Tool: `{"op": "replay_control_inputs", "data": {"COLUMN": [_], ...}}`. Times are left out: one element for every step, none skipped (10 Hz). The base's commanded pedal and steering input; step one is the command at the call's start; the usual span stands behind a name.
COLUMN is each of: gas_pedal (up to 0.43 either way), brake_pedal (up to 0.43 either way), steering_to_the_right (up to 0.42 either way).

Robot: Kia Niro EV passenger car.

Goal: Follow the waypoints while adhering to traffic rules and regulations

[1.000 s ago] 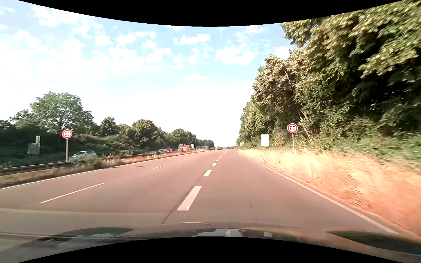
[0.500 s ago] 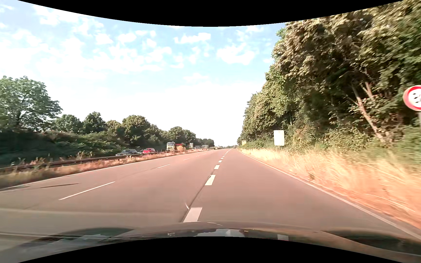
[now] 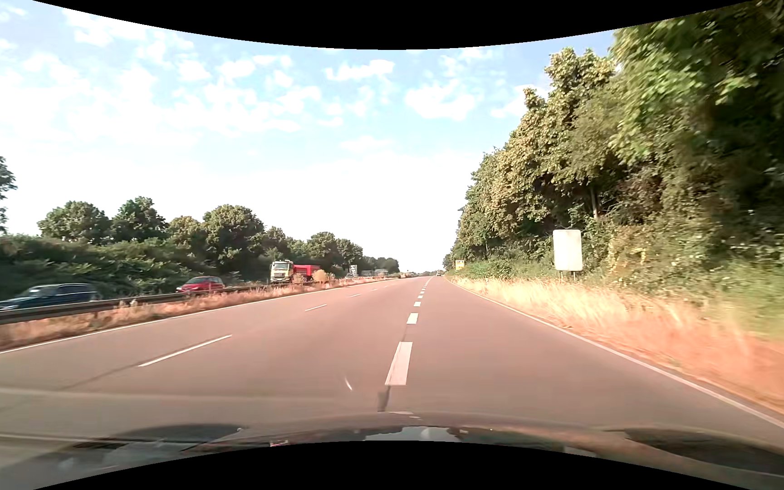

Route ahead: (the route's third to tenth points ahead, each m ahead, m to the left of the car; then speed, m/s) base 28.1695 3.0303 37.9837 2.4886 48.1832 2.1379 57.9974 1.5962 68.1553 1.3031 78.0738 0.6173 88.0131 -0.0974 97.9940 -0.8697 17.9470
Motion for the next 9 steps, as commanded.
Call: {"op": "replay_control_inputs", "data": {"gas_pedal": [0.26, 0.26, 0.26, 0.26, 0.26, 0.26, 0.26, 0.26, 0.26], "brake_pedal": [0.0, 0.0, 0.0, 0.0, 0.0, 0.0, 0.0, 0.0, 0.0], "steering_to_the_right": [-0.001, 0.0, 0.0, 0.0, 0.001, 0.002, 0.002, 0.002, 0.002]}}
